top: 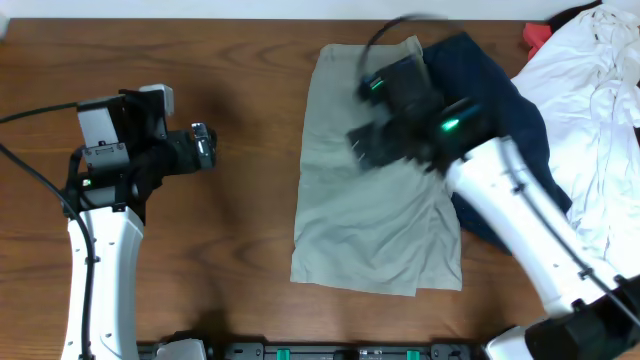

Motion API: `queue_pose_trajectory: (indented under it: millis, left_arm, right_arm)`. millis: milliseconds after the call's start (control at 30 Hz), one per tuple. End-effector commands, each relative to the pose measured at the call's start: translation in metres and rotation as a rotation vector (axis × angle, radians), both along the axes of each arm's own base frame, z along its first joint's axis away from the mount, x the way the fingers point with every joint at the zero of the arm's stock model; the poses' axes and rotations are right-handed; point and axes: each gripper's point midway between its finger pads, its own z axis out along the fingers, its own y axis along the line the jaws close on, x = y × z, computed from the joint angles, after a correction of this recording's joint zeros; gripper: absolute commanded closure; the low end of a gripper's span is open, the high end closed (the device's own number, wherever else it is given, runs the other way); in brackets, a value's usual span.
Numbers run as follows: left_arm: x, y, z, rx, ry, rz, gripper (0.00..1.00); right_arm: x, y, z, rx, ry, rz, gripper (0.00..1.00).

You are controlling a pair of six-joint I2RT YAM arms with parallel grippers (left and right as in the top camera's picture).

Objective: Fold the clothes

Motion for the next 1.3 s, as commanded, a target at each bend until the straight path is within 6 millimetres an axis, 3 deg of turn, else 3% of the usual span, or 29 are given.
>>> queue_pose_trajectory:
  millis: [0,133,233,400,567,767,1000,1033,1100,1133,1200,1267]
  left_arm:
    - [0.002,0.002,0.005,-0.003,-0.011,0.008,0.02]
    - [0.003,0.002,0.004,-0.004,-0.006,0.008,0.02]
    - [0.003,0.002,0.001,-0.006,0.006,0.008,0.02]
    - [0.005,0.003,-0.009,-0.011,0.034,0.008,0.02]
    - [0.007,0.003,-0.018,-0.016,0.061,0.008,0.02]
    - [0.008,0.003,-0.020,-0.018,0.066,0.008,0.02]
    - [0.008,0.003,-0.020,-0.018,0.067,0.008,0.02]
    - [0.008,0.003,-0.020,-0.018,0.067,0.008,0.02]
    - [0.008,0.003,-0.020,-0.018,0.067,0.008,0.02]
    - [0.008,0.003,-0.020,-0.018,0.066,0.008,0.02]
    - [0.008,0.003,-0.020,-0.017,0.066,0.008,0.02]
    - [0.008,0.003,-0.020,-0.018,0.066,0.008,0.02]
  right_arm:
    - [0.040,-0.075,0.014,-0.006,-0.062,-0.222,0.12]
    - [0.062,-0.142,-0.002,-0.029,-0.037,-0.372,0.12]
    - [0.070,-0.189,-0.030,-0.058,0.028,-0.477,0.12]
    - [0.078,-0.248,-0.079,-0.072,0.131,-0.602,0.12]
    - [0.085,-0.280,-0.116,-0.095,0.173,-0.624,0.12]
    - [0.102,-0.309,-0.145,-0.109,0.148,-0.637,0.10]
    - [0.107,-0.322,-0.188,-0.097,0.187,-0.648,0.16]
    - [0.106,-0.323,-0.194,-0.097,0.197,-0.649,0.20]
    - [0.107,-0.322,-0.195,-0.093,0.198,-0.647,0.40]
    - [0.109,-0.322,-0.194,-0.089,0.189,-0.646,0.62]
    - [0.113,-0.323,-0.187,-0.088,0.164,-0.648,0.96]
    - [0.117,-0.325,-0.174,-0.086,0.130,-0.650,0.99]
